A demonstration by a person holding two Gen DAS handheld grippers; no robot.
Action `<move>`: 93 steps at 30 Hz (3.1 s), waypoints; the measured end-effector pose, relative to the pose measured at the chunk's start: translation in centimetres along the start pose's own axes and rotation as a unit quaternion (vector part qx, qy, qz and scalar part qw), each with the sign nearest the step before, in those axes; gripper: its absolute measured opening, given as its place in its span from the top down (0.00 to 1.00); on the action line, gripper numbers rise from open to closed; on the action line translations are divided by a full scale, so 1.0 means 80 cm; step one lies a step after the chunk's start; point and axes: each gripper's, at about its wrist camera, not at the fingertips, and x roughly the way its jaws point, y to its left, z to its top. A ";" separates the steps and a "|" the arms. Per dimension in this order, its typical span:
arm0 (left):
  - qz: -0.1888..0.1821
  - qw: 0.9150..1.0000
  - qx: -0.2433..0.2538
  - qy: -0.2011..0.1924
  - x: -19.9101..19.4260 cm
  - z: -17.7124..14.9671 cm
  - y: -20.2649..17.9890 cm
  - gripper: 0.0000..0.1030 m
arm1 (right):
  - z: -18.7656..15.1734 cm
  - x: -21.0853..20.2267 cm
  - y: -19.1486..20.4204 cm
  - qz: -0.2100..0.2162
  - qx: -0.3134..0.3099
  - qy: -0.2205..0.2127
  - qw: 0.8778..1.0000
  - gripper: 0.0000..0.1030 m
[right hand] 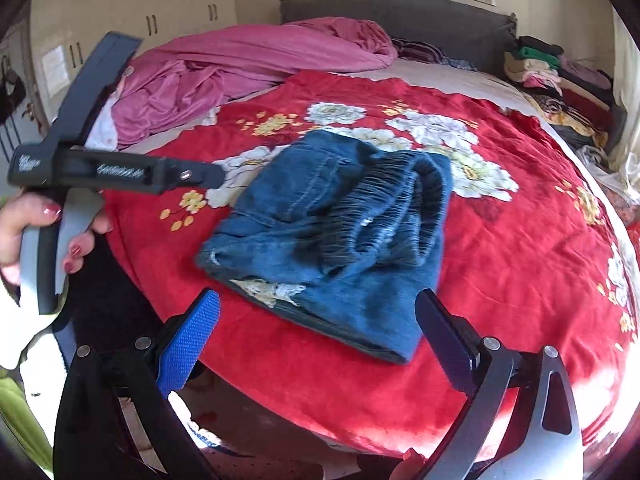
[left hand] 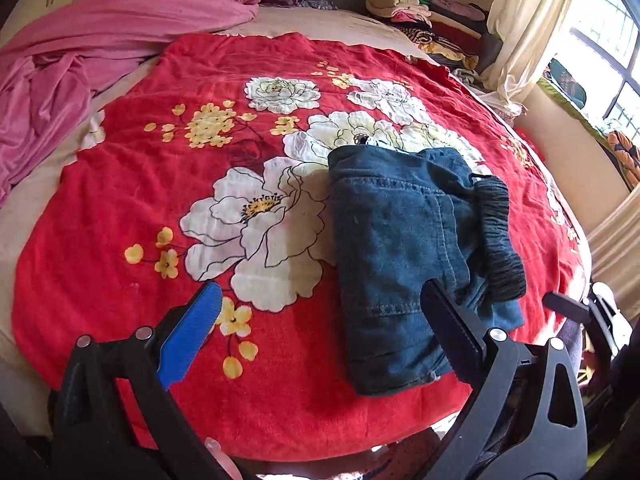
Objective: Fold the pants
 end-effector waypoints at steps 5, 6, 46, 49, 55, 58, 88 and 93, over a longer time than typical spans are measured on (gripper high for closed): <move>-0.017 0.999 0.011 0.032 0.040 0.040 -0.012 0.10 | 0.004 0.021 0.039 -0.007 -0.123 -0.006 0.992 0.24; -0.019 0.999 0.015 0.039 0.049 0.045 -0.015 0.10 | 0.005 0.027 0.045 -0.010 -0.144 -0.004 0.989 0.26; 0.002 0.999 0.014 -0.045 -0.001 0.030 -0.033 0.09 | 0.047 -0.079 -0.088 -0.065 0.070 -0.083 0.992 0.16; -0.001 0.999 0.016 -0.048 -0.006 0.028 -0.038 0.09 | 0.050 -0.084 -0.106 -0.092 0.086 -0.087 0.988 0.14; 0.022 0.998 0.031 -0.053 -0.007 0.024 -0.041 0.09 | 0.048 -0.079 -0.145 -0.104 0.143 -0.083 0.981 0.11; 0.029 0.998 0.032 -0.052 -0.002 0.023 -0.038 0.09 | 0.046 -0.070 -0.156 -0.110 0.150 -0.072 0.980 0.11; -0.013 1.000 0.022 0.001 0.090 0.008 -0.044 0.10 | 0.033 0.115 -0.180 0.032 0.205 0.056 0.977 0.46; -0.029 0.999 0.037 0.004 0.094 0.006 -0.058 0.28 | 0.033 0.116 -0.177 0.054 0.209 0.047 0.975 0.66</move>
